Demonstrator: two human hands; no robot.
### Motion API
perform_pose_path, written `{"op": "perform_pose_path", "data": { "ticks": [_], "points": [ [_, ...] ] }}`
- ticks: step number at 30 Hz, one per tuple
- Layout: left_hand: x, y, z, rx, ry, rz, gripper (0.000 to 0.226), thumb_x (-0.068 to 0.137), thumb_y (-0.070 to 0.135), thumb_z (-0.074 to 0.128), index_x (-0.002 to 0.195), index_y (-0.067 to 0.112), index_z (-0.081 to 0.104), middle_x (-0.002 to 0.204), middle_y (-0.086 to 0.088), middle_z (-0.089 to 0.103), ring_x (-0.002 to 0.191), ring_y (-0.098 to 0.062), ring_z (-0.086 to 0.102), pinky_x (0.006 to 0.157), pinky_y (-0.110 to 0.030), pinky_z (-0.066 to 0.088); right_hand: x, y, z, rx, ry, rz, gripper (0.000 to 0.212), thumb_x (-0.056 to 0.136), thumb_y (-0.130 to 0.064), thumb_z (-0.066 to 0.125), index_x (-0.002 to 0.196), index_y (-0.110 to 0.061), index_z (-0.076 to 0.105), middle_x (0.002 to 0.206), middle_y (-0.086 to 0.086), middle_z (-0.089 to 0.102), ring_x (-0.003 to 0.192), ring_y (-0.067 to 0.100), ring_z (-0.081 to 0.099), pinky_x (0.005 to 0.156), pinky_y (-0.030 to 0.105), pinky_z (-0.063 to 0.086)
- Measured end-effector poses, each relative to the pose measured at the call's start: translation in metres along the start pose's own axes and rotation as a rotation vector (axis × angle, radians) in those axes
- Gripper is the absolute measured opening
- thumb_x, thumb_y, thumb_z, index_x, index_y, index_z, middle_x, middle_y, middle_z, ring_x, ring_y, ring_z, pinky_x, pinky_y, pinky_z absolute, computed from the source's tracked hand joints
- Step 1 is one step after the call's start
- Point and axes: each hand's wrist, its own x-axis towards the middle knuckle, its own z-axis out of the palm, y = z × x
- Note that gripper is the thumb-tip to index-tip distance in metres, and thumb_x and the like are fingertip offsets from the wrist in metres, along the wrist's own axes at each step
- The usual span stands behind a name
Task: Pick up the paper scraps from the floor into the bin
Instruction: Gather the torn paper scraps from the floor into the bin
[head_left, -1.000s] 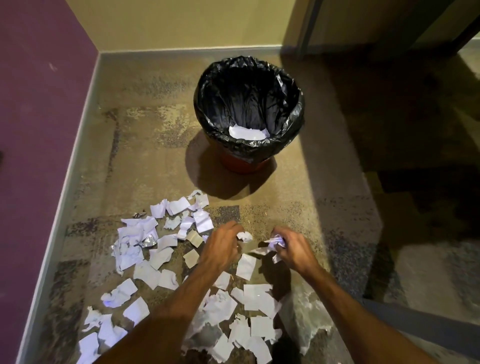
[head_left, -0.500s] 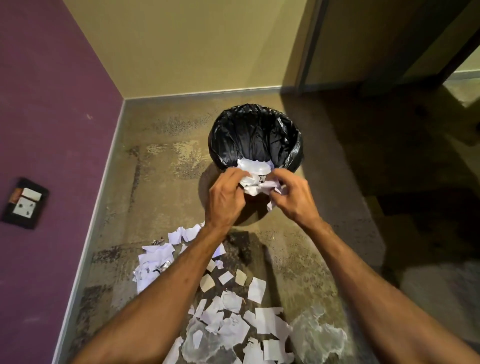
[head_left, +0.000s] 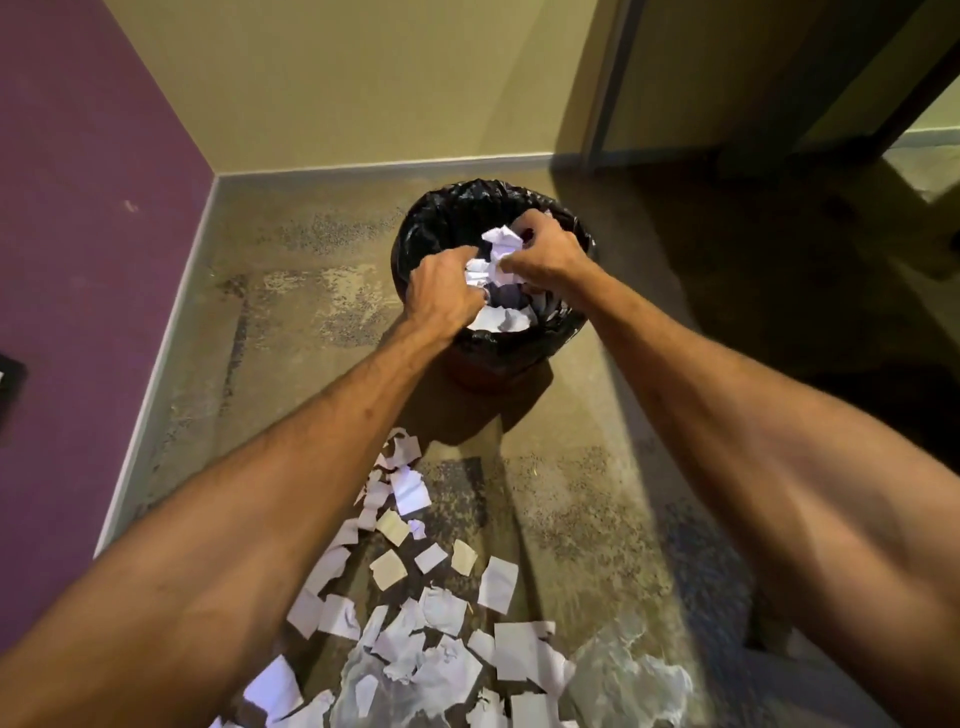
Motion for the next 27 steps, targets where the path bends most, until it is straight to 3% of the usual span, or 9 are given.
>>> {"op": "perform_pose_path", "data": {
  "ticks": [3, 9, 14, 20, 21, 23, 27],
  "points": [
    [-0.007, -0.001, 0.004, -0.010, -0.050, -0.018, 0.057, 0.089, 0.008, 0.072, 0.144, 0.018, 0.063, 0.133, -0.014, 0.071, 0.124, -0.035, 0.065, 0.104, -0.045, 0.054, 0.000, 0.004, 0.005, 0.024, -0.010, 0.091, 0.049, 0.092, -0.016, 0.073, 0.137, -0.017, 0.056, 0.119, 0.006, 0.062, 0.103, 0.022, 0.067, 0.090, 0.042, 0.064],
    [-0.034, -0.008, 0.003, -0.053, 0.070, -0.008, 0.048, 0.092, 0.003, 0.062, 0.140, 0.007, 0.065, 0.134, -0.017, 0.070, 0.125, -0.037, 0.064, 0.104, -0.046, 0.053, -0.027, 0.023, 0.016, 0.100, 0.175, 0.056, 0.032, 0.090, -0.016, 0.069, 0.122, -0.018, 0.072, 0.115, 0.004, 0.076, 0.108, 0.021, 0.072, 0.098, 0.041, 0.061],
    [-0.068, -0.009, 0.013, -0.099, 0.148, 0.079, 0.052, 0.101, 0.005, 0.056, 0.154, 0.007, 0.053, 0.150, -0.016, 0.060, 0.141, -0.030, 0.054, 0.117, -0.035, 0.042, -0.077, 0.039, 0.029, 0.185, 0.347, -0.120, 0.032, 0.091, -0.010, 0.057, 0.116, -0.016, 0.076, 0.110, -0.004, 0.077, 0.102, 0.009, 0.071, 0.097, 0.033, 0.059],
    [-0.137, -0.013, 0.054, -0.107, 0.244, 0.192, 0.062, 0.095, 0.005, 0.055, 0.157, 0.008, 0.046, 0.161, -0.009, 0.048, 0.157, -0.024, 0.032, 0.127, -0.018, 0.019, -0.160, 0.080, 0.057, 0.190, 0.512, -0.216, 0.028, 0.086, -0.002, 0.056, 0.107, -0.014, 0.072, 0.102, -0.004, 0.070, 0.095, 0.013, 0.066, 0.086, 0.029, 0.056],
    [-0.154, -0.013, 0.063, -0.103, 0.234, 0.212, 0.064, 0.095, 0.006, 0.053, 0.157, 0.008, 0.044, 0.161, -0.008, 0.046, 0.158, -0.024, 0.030, 0.128, -0.018, 0.019, -0.178, 0.091, 0.064, 0.189, 0.503, -0.171, 0.028, 0.086, -0.003, 0.056, 0.106, -0.015, 0.071, 0.101, -0.004, 0.069, 0.093, 0.014, 0.066, 0.084, 0.031, 0.056],
    [-0.191, -0.018, 0.086, -0.083, 0.181, 0.238, 0.066, 0.093, 0.007, 0.051, 0.158, 0.008, 0.042, 0.162, -0.009, 0.045, 0.157, -0.026, 0.030, 0.129, -0.033, 0.028, -0.214, 0.121, 0.081, 0.139, 0.427, -0.048, 0.026, 0.090, -0.006, 0.057, 0.106, -0.020, 0.072, 0.099, -0.005, 0.071, 0.090, 0.014, 0.065, 0.082, 0.037, 0.057],
    [-0.267, -0.041, 0.139, -0.012, -0.115, 0.224, 0.069, 0.094, 0.012, 0.054, 0.161, 0.009, 0.037, 0.165, -0.012, 0.040, 0.157, -0.030, 0.030, 0.124, -0.051, 0.034, -0.290, 0.188, 0.110, -0.065, 0.008, 0.116, 0.028, 0.097, -0.011, 0.061, 0.121, -0.023, 0.071, 0.114, 0.000, 0.073, 0.091, 0.013, 0.067, 0.076, 0.028, 0.053]
  ]
}}
